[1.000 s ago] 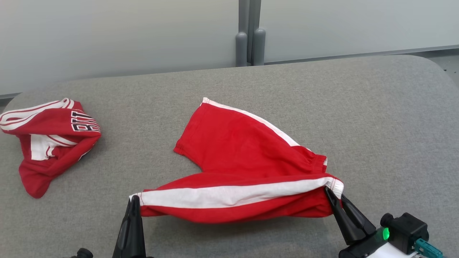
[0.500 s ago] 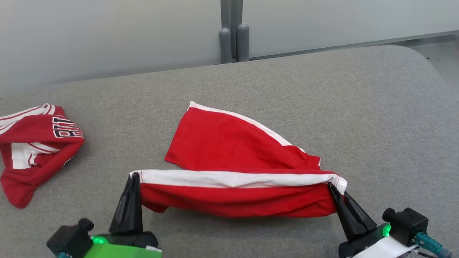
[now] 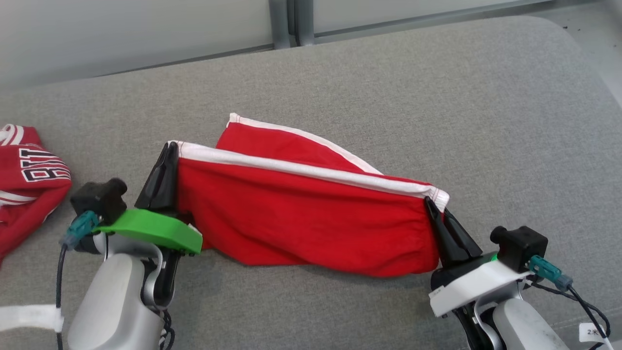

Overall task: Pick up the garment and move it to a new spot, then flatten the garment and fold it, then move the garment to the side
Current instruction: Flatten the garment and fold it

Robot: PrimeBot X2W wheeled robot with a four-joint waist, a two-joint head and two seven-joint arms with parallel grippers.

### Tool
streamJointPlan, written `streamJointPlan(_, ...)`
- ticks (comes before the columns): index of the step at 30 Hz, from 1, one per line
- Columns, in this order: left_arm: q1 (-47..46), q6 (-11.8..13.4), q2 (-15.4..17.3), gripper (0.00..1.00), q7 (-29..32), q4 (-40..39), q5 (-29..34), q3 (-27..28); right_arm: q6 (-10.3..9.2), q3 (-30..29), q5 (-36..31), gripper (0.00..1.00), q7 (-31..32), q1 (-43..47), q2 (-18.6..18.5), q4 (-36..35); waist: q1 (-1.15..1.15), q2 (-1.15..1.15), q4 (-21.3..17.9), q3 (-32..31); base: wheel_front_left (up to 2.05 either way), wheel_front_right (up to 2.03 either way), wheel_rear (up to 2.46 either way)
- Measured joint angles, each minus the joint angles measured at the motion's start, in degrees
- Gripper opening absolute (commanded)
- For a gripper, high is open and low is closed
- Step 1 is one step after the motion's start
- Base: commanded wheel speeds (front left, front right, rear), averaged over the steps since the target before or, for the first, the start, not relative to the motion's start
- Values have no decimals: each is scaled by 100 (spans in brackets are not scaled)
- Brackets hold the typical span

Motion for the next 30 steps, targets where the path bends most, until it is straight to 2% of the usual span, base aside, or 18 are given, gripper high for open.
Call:
streamJointPlan(10,-1433,-69,142,0,-82,1668,165,-485,0,-146,-205,0,-1,-622,402,649,0,0,-331,623,0,0,0)
streamJointPlan(24,-2577,-76,235,0,-185,2973,157,-1051,-1,203,-8,0,0,-1299,490,1240,0,0,-591,1124,0,0,0)
streamJointPlan(28,-2732,-76,219,0,-191,3183,138,-1212,-1,296,33,27,-1,-1368,490,1276,0,0,-632,1152,0,0,0)
streamJointPlan(30,-2764,-76,213,0,-192,3225,137,-1258,-1,308,33,33,-1,-1371,491,1285,0,0,-641,1153,0,0,0)
